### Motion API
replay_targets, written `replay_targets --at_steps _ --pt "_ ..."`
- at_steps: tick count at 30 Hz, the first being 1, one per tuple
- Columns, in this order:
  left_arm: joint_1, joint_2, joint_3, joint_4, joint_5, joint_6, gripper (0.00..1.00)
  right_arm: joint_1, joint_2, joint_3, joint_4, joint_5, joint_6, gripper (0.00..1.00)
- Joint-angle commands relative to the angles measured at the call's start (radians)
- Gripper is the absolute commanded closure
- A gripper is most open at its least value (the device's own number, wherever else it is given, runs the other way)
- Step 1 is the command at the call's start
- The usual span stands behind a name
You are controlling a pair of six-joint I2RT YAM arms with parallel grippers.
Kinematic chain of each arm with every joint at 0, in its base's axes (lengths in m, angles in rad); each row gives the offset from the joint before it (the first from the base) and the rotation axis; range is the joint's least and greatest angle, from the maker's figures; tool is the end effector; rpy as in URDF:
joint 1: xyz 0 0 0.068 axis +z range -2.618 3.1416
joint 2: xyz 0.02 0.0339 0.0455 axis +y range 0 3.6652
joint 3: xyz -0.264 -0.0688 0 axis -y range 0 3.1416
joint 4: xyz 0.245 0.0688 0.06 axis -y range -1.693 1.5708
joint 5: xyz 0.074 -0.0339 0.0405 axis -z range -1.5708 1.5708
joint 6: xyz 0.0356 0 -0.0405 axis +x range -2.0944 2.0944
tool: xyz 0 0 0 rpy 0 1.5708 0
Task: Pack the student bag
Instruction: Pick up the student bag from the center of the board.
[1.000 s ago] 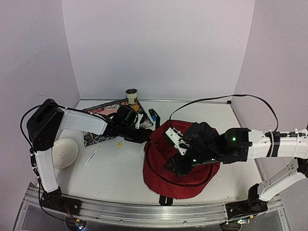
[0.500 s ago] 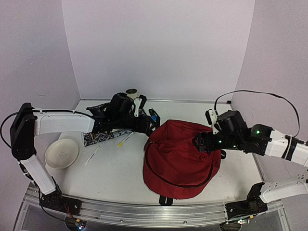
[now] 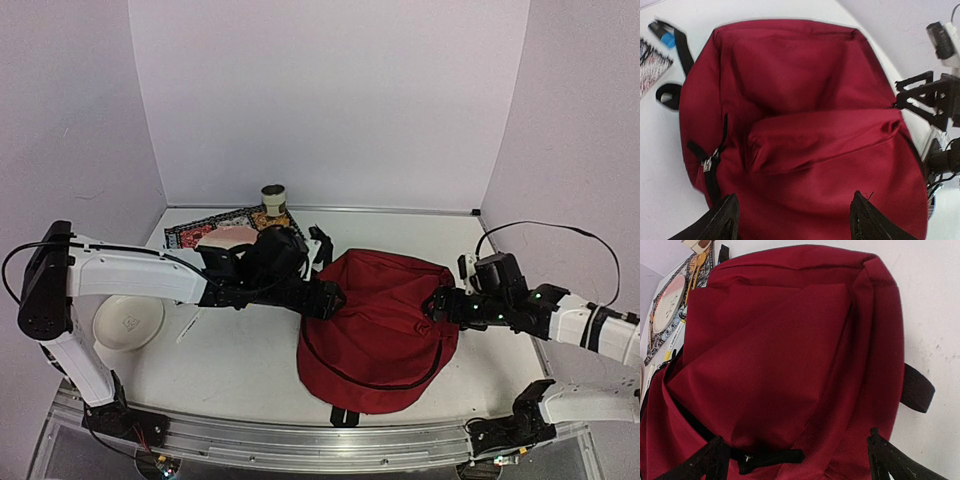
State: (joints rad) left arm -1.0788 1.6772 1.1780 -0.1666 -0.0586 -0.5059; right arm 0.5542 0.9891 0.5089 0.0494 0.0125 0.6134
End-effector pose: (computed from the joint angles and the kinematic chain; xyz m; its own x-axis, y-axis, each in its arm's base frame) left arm 0.1804 -0.3322 0.2437 -0.6711 0.2280 -0.7054 0.6092 0.7118 -0.3495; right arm 0.1869 0.1152 0.2283 -0.5877 0.3132 -0.7460 -0.2180 0.8266 0.5188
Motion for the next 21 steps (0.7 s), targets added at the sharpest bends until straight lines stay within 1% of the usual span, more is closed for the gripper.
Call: replay_targets --at_steps 1,4,6,12,16,21 --pt "0.008 -0.013 -0.091 -0.06 -0.116 -0.084 0.24 -0.005 0.066 -0.009 0.126 -0.1 0.022 0.05" --pt "0.01 -0.014 -0.149 -0.067 -0.197 -0.111 0.24 -0.005 0.073 -0.005 0.143 -0.11 0.015 0.03" --pt "0.019 0.002 -0.172 -0.072 -0.225 -0.125 0.25 -0.006 0.065 0.003 0.145 -0.101 0.006 0.02" --pt "0.068 0.017 -0.212 -0.075 -0.246 -0.162 0.31 -0.026 0.088 0.046 0.131 -0.045 0.005 0.02" --pt "0.078 0.003 -0.207 -0.071 -0.238 -0.148 0.32 -0.048 0.109 0.075 0.119 0.024 0.005 0.02" --pt "0.088 -0.006 -0.22 0.0 -0.146 -0.147 0.31 -0.094 0.174 0.119 0.104 0.052 -0.02 0.02"
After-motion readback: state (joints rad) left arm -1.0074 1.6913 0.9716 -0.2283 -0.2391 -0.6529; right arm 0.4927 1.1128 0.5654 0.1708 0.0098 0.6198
